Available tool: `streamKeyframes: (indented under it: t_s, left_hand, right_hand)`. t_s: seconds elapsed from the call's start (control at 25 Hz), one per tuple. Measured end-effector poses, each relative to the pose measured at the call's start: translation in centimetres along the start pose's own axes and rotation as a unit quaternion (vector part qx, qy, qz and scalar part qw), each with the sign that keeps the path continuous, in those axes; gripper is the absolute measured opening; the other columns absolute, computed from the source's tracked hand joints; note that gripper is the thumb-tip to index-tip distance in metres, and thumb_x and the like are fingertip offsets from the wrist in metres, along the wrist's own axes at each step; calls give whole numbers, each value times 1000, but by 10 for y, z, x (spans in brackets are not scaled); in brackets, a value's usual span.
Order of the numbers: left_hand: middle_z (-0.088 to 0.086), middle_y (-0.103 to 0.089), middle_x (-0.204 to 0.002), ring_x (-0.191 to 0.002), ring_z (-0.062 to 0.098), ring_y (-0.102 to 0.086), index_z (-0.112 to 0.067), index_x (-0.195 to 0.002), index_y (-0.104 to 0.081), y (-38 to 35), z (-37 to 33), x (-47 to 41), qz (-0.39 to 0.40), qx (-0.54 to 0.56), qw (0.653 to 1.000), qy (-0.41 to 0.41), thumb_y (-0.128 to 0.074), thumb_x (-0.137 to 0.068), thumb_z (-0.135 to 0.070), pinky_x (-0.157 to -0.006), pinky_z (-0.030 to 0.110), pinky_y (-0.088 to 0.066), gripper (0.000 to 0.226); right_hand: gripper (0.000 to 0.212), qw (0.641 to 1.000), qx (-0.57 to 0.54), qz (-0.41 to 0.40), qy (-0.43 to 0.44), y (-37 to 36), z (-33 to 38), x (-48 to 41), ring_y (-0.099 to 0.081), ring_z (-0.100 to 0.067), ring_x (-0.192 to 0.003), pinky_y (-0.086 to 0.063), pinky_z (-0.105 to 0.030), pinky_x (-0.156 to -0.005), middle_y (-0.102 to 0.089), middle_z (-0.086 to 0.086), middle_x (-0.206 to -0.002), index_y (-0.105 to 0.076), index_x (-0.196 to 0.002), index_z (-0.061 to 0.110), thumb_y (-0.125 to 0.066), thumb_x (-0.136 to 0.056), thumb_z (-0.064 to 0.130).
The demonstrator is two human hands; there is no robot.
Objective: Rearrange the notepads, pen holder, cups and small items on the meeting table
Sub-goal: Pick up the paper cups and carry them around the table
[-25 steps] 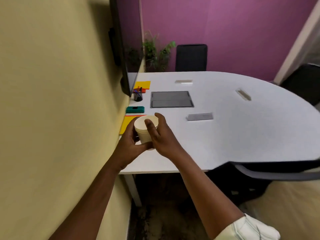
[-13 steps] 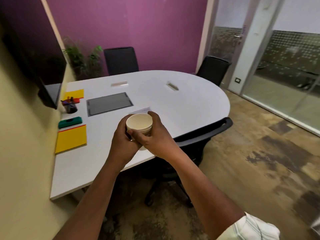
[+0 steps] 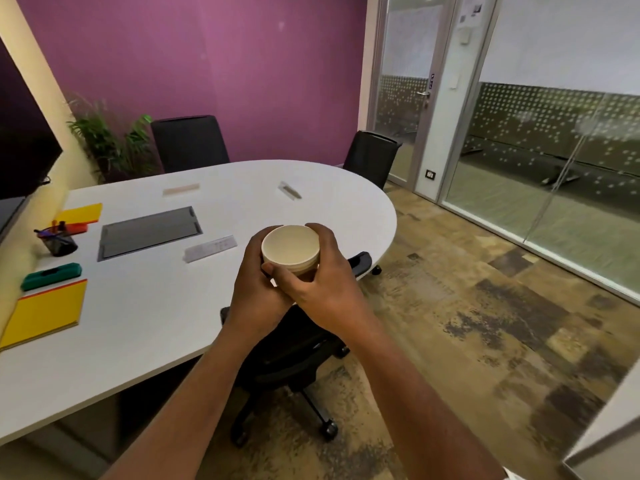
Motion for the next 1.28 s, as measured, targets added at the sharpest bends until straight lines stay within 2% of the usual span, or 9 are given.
streamKeyframes:
  t_s: [0.08, 0.24, 0.4, 0.56, 0.72, 0.8, 0.92, 1.0, 1.28]
  left_hand:
    - [-27, -60, -108, -102, -6, -59, -46, -112, -50, -29, -2, -5, 2, 0, 1000, 5, -75, -65, -21, -76, 5, -47, 59]
    - [-25, -62, -105, -97, -8, -60, -43, -110, -51, -76, 2, -18, 1, 4, 1000, 20, -72, -65, -21, -74, 5, -47, 54]
    - [-21, -64, -104, -96, -4, -62, -44, -107, -53, -114, 14, -39, 15, 7, 999, 37, -73, -62, -21, -74, 8, -49, 55]
    - [-25, -63, -103, -95, -6, -62, -46, -106, -53, -150, 26, -74, 12, -15, 999, 27, -74, -61, -23, -70, 4, -46, 55]
    - [-21, -63, -107, -99, -2, -62, -42, -111, -53, -179, 45, -121, -5, -16, 999, 29, -75, -58, -29, -73, 8, -48, 60]
    - [-21, -64, -106, -98, -2, -62, -44, -108, -53, -194, 55, -148, -20, -13, 999, 32, -77, -58, -29, -74, 7, -48, 58]
    - [-30, -62, -99, -94, -9, -60, -46, -103, -52, -219, 72, -190, -51, -12, 998, 21, -81, -66, -10, -71, 1, -44, 59]
    - [-34, -61, -98, -95, -12, -58, -45, -104, -50, -232, 80, -215, -63, -23, 998, 18, -77, -72, -2, -72, -1, -43, 60]
    - [-34, -60, -100, -95, -13, -57, -47, -106, -48, -277, 114, -279, -119, -89, 988, 43, -79, -69, -8, -71, -2, -41, 62]
  right_hand:
    - [78, 1000, 0, -7, -5, 25, -13, -3, -52, 1, -106, -43, -10, -82, -52, 16, -117, -29, -128, 41, -67, -65, 67]
    - [81, 1000, 1, -14, -9, 62, -39, -16, -48, 16, -100, -40, 0, -74, -50, 21, -111, -31, -128, 39, -64, -61, 71]
    - [81, 999, -11, -23, -27, 88, -70, -33, -55, 1, -105, -48, -14, -83, -54, 17, -114, -32, -128, 39, -65, -61, 71]
    - [83, 999, 5, -23, -29, 114, -102, -70, -54, -2, -107, -51, -21, -85, -54, 16, -116, -29, -129, 40, -63, -61, 75]
    - [85, 999, 11, -12, -30, 133, -132, -119, -53, 4, -105, -48, -15, -85, -52, 19, -117, -28, -130, 42, -62, -61, 77]
    - [85, 999, 22, -5, -34, 141, -146, -149, -52, 10, -104, -44, -7, -81, -51, 24, -116, -26, -131, 44, -62, -61, 76]
    - [83, 1000, 13, 4, -27, 150, -166, -198, -48, 18, -102, -41, -2, -74, -48, 29, -113, -27, -130, 45, -65, -61, 73]
    - [82, 1000, 0, 8, -21, 157, -177, -226, -48, 17, -102, -41, -3, -76, -48, 31, -111, -28, -129, 45, -66, -62, 71]
    - [78, 996, -51, 76, -11, 182, -237, -306, -53, 9, -103, -50, -17, -85, -52, 28, -110, -32, -126, 43, -69, -62, 67]
Point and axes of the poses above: each hand's wrist, its own x-axis away from the middle knuckle, its own y-axis out of the back of the hand, z = x × y, the point moved 1 cm from there along -x, towards the middle knuckle
